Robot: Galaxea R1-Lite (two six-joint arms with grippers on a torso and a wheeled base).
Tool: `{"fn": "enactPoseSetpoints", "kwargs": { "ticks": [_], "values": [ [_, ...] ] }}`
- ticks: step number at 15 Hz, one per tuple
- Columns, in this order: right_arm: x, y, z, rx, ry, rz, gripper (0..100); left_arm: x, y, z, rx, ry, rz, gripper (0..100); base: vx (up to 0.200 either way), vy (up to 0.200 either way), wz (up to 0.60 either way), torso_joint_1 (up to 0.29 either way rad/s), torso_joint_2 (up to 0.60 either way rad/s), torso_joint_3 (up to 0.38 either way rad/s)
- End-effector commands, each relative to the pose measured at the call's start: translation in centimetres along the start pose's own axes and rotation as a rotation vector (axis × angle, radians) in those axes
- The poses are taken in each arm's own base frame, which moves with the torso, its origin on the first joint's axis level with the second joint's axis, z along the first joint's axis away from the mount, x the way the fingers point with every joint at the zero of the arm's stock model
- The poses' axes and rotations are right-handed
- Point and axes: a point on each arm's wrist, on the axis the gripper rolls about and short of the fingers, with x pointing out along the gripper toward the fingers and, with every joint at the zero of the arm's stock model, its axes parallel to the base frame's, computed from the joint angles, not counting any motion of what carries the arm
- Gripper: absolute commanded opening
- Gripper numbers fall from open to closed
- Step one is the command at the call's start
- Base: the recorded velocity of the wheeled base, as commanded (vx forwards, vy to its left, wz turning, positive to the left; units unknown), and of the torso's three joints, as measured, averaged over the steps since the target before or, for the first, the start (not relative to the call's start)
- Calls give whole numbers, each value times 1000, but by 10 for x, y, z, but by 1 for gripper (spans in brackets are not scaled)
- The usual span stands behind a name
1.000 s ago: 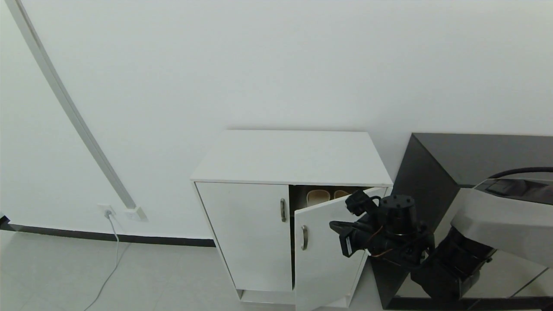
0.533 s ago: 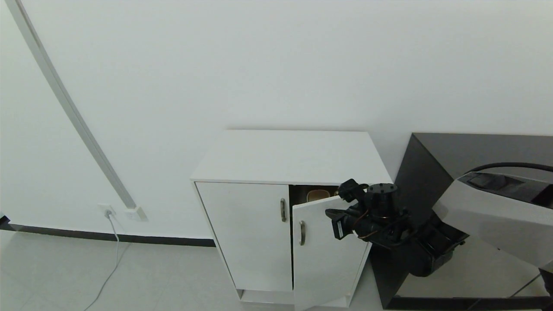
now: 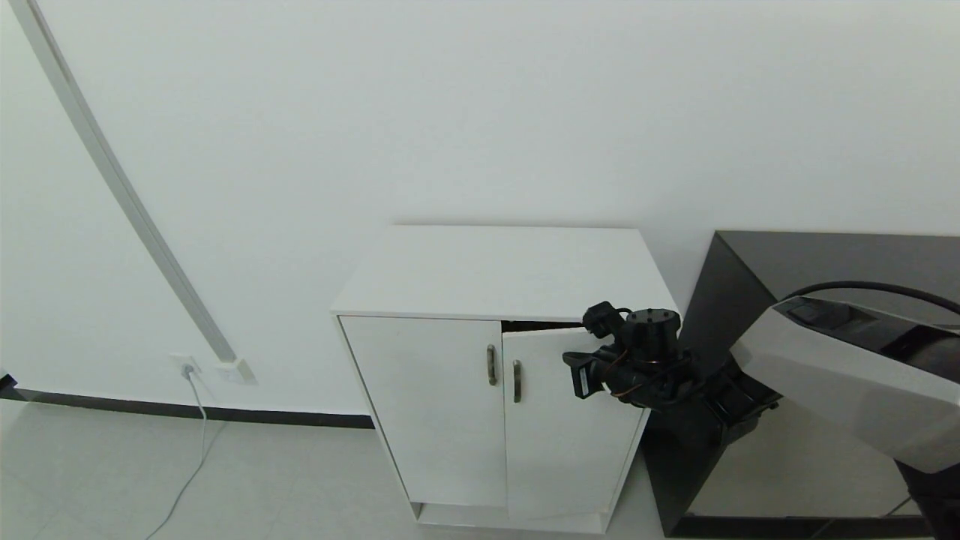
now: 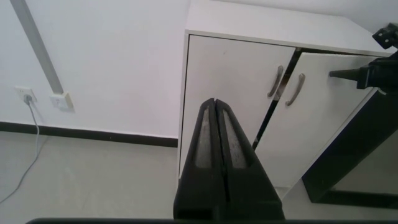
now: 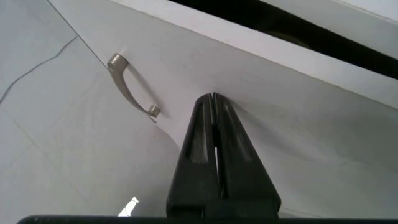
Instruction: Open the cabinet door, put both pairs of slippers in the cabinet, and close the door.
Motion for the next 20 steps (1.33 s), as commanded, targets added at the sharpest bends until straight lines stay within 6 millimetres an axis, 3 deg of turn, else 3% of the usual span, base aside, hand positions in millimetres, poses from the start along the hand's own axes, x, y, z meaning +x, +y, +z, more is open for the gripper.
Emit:
{"fn": "enactPoseSetpoints", "kwargs": {
  "ticks": [1,7,20],
  "values": [
    [6,-3,-2,2,-2,-4,0,0,0,0,0,-1,1,0,0,0,0,0,0,0],
    [16,-8,-7,5,-3,-13,0,0,0,0,0,-1,1,0,0,0,0,0,0,0],
    [17,-18,-5,12,-5,-32,0,0,0,0,-2,0,1,0,0,0,0,0,0,0]
  ]
}}
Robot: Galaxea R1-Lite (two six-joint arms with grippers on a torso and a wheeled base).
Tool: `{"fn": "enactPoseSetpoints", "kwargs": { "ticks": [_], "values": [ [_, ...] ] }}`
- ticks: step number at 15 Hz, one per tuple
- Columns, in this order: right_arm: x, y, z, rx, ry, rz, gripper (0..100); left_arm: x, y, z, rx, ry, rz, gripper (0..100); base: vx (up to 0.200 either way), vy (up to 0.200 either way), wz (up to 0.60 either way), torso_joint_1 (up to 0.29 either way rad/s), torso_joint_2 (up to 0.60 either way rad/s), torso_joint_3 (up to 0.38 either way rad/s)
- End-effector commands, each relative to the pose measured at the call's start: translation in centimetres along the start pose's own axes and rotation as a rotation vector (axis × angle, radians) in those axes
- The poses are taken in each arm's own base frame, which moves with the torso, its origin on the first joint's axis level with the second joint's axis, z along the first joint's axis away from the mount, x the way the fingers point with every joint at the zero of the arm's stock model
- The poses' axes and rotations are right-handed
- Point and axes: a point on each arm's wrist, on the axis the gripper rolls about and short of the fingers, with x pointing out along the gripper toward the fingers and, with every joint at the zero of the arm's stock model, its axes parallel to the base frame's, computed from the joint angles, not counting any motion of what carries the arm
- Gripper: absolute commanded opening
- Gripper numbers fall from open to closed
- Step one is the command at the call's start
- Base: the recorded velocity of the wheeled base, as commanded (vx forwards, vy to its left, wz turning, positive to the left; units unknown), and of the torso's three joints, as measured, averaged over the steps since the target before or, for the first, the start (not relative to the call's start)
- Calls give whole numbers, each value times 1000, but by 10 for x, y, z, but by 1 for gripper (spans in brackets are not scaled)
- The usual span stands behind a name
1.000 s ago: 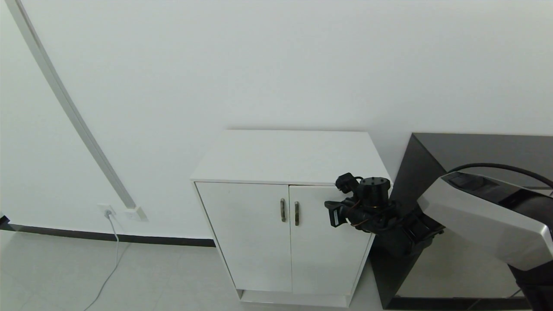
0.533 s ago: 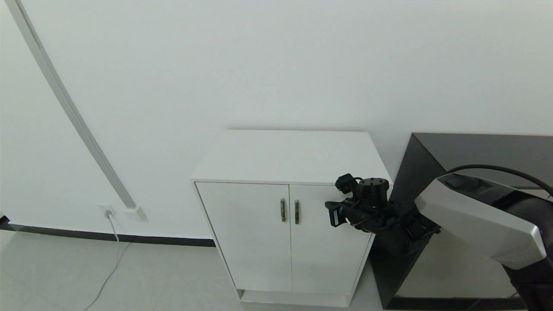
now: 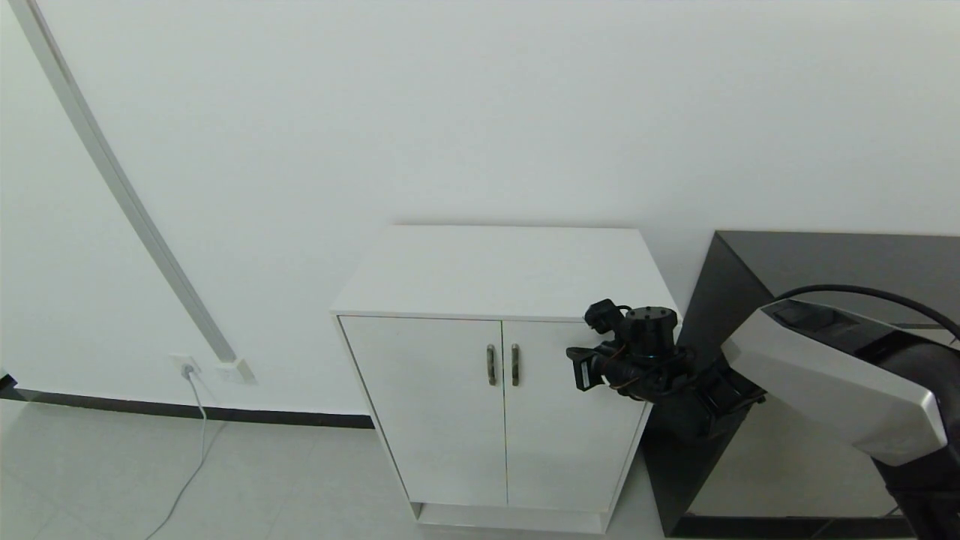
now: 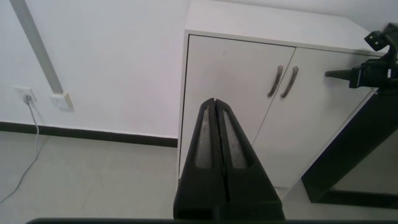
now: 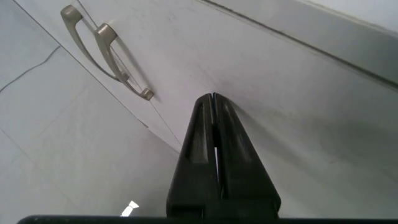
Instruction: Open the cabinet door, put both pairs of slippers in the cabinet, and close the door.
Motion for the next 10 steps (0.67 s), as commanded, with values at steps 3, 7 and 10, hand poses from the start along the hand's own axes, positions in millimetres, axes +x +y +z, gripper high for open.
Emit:
{"fn": "enactPoseSetpoints", "kwargs": {
  "ticks": [3,7,10],
  "values": [
    [-1,-2,0,1,-1,-2,0,0,0,0,-1,0,1,0,0,0,0,0,0,0],
    [-5,-1,0,1,2,-2,0,0,0,0,-2,-1,1,0,0,0,0,0,0,0],
    [-23,2,2,0,-7,-3,0,0,0,0,-2,0,1,0,0,0,0,0,0,0]
  ]
}}
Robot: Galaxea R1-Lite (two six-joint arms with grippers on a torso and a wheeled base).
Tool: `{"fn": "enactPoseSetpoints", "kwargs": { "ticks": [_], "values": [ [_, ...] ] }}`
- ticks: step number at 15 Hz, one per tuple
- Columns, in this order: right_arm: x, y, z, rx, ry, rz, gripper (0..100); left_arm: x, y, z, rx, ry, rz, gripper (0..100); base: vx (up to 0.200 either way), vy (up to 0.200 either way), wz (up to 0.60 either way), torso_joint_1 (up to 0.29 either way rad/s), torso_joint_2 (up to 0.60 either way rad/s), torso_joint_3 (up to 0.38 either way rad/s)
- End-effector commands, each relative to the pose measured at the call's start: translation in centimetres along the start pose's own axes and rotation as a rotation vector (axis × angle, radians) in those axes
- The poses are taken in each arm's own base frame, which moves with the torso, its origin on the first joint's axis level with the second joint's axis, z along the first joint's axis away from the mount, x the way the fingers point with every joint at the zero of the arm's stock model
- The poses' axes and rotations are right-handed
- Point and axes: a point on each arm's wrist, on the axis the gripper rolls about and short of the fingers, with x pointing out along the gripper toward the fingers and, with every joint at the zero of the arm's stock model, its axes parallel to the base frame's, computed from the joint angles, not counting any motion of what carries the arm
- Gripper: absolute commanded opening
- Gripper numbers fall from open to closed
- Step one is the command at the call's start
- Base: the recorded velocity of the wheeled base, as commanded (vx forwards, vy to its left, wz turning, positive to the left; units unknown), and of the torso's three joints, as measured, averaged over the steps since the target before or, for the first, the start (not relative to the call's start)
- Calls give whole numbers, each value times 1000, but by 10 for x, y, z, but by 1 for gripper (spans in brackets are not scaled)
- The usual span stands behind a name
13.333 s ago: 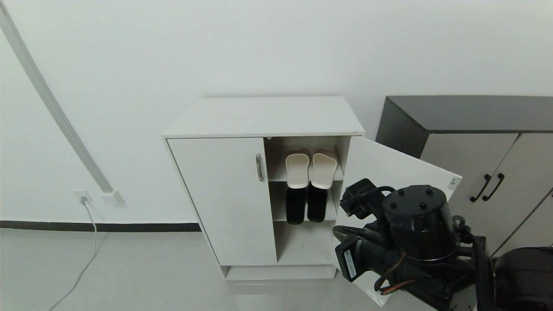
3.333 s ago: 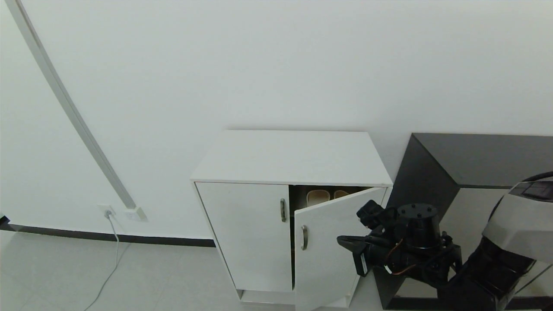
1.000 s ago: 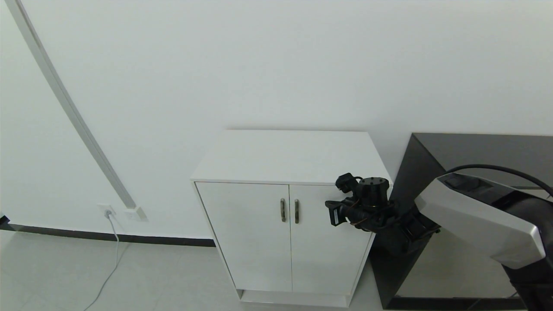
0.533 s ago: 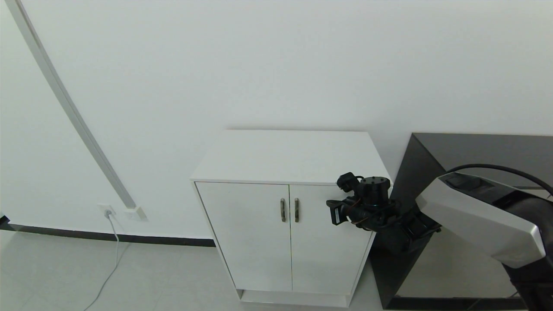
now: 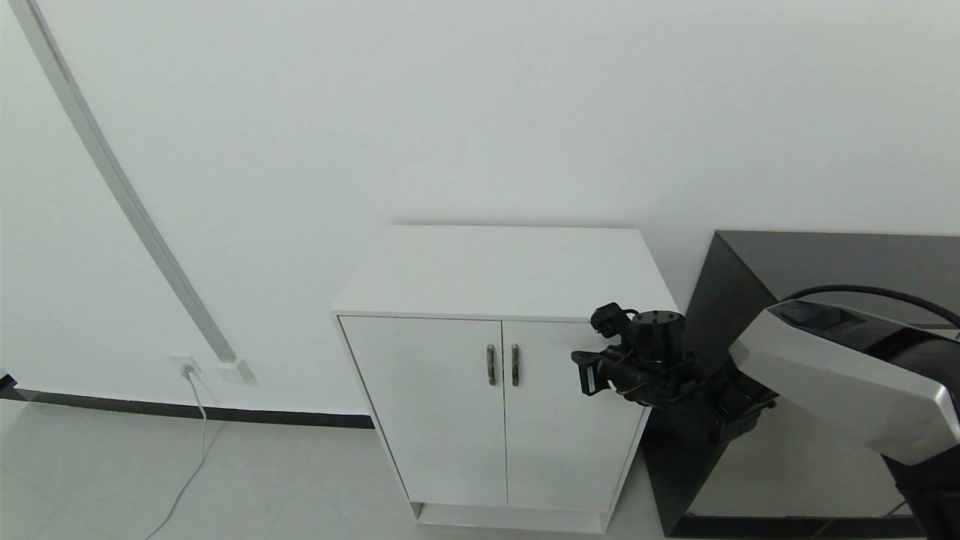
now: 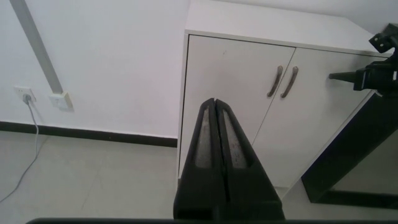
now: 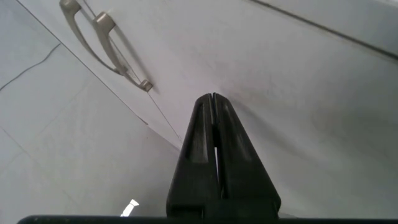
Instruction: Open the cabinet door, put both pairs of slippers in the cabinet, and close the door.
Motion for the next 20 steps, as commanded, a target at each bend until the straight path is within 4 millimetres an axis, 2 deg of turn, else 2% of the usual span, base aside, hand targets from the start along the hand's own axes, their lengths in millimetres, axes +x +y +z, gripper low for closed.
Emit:
{"fn": "enactPoseSetpoints", "kwargs": {
  "ticks": [1,2,3,5,9,10,13,14,15,16,17,20],
  "values": [
    [-19,3,6,-3,-15,0,0,0,0,0,0,0,1,0,0,0,0,0,0,0],
    [-27,3,6,-3,-22,-3,0,0,0,0,0,0,1,0,0,0,0,0,0,0],
    [-45,-2,5,-1,-32,-36,0,0,0,0,0,0,1,0,0,0,0,0,0,0],
    [-66,-12,3,3,-62,-86,0,0,0,0,0,0,1,0,0,0,0,0,0,0],
    [-136,-59,18,22,-150,-259,0,0,0,0,0,0,-1,0,0,0,0,0,0,0],
    [-146,-64,20,24,-152,-283,0,0,0,0,0,0,-1,0,0,0,0,0,0,0],
    [-209,-89,24,-4,-154,-441,0,0,0,0,0,0,-1,0,0,0,0,0,0,0],
    [-225,-93,24,-17,-154,-481,0,0,0,0,0,0,-1,0,0,0,0,0,0,0],
    [-225,-93,24,-17,-154,-481,0,0,0,0,0,0,-1,0,0,0,0,0,0,0],
    [-259,-99,25,-32,-167,-563,0,0,0,0,-2,-1,1,0,0,0,0,0,0,0],
    [-274,-99,27,-32,-181,-591,0,0,0,0,-2,0,1,0,0,0,0,0,0,0],
    [-306,-81,24,-42,-204,-577,0,0,0,0,-2,2,0,0,0,0,0,0,0,0]
  ]
}}
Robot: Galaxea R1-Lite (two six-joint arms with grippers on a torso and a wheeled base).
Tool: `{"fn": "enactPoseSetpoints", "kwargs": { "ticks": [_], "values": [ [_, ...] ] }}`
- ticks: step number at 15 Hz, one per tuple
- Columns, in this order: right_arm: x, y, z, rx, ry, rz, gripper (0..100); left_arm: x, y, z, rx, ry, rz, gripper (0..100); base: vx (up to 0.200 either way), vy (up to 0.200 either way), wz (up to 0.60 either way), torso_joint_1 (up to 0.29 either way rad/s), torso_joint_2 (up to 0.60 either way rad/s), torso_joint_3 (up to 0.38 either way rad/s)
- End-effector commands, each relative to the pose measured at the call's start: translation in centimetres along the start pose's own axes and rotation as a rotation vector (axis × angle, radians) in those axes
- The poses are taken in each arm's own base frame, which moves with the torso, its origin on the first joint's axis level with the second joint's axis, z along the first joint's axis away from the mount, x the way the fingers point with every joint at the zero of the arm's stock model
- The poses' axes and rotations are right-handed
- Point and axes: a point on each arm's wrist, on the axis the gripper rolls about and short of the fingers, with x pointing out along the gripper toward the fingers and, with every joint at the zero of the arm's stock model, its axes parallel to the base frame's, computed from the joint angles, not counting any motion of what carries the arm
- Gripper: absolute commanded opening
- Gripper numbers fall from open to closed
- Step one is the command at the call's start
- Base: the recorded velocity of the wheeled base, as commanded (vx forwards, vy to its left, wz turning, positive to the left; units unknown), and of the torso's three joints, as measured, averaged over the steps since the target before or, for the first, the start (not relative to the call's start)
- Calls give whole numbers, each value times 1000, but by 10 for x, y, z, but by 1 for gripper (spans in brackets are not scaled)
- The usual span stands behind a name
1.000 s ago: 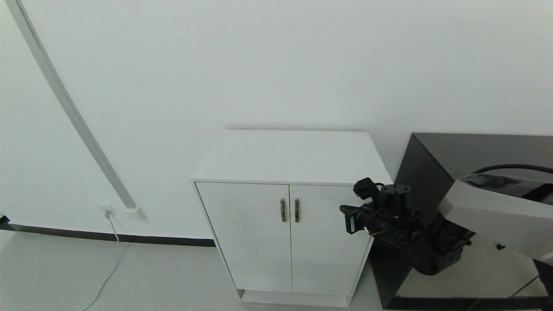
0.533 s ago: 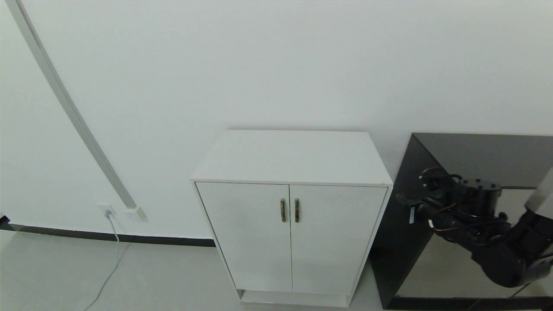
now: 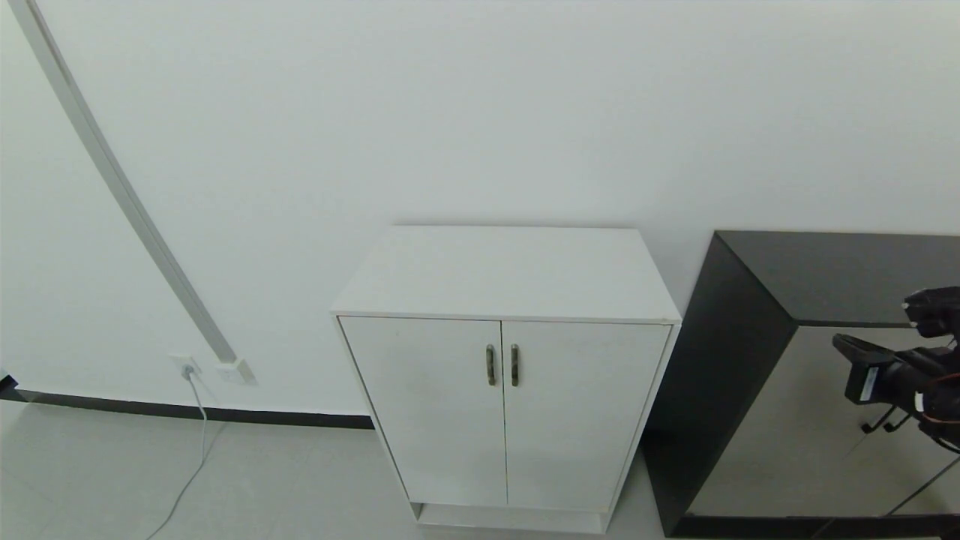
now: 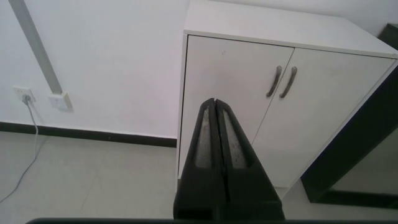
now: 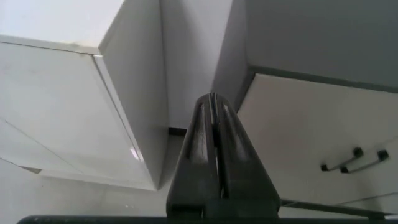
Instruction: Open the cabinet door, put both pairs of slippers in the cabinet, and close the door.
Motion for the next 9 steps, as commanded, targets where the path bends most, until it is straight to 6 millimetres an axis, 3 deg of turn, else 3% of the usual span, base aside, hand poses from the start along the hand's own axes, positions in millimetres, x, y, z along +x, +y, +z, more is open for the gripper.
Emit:
{"fn": "enactPoseSetpoints", "kwargs": {
  "ticks": [1,9],
  "values": [
    [-37,-2,9,-8,-49,-21,0,0,0,0,0,0,0,0,0,0,0,0,0,0],
    [-94,14,-11,4,2,55,0,0,0,0,1,0,0,0,0,0,0,0,0,0]
  ]
}}
